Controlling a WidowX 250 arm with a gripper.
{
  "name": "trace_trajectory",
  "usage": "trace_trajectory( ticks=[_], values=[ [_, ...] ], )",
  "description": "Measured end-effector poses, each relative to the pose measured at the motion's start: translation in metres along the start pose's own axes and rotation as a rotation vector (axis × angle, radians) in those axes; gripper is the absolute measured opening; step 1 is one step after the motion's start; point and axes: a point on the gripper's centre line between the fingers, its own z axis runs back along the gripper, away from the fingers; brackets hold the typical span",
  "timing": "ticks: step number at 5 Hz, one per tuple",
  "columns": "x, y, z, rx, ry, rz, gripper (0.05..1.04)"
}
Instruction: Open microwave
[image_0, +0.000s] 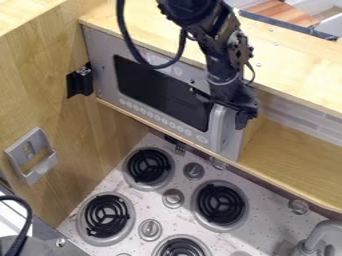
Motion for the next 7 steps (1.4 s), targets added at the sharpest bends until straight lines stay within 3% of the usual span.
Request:
trace_trajectory(
  ticks=[2, 3, 7],
  values=[
    [-0.001, 0.005, -0.002, 0.033, -0.001, 0.007, 0.388],
    [-0.008, 0.005, -0.002, 0.030, 0.005, 0.010, 0.359],
    [-0.081, 0.036, 0.029, 0.117, 0.122, -0.005, 0.359]
  ],
)
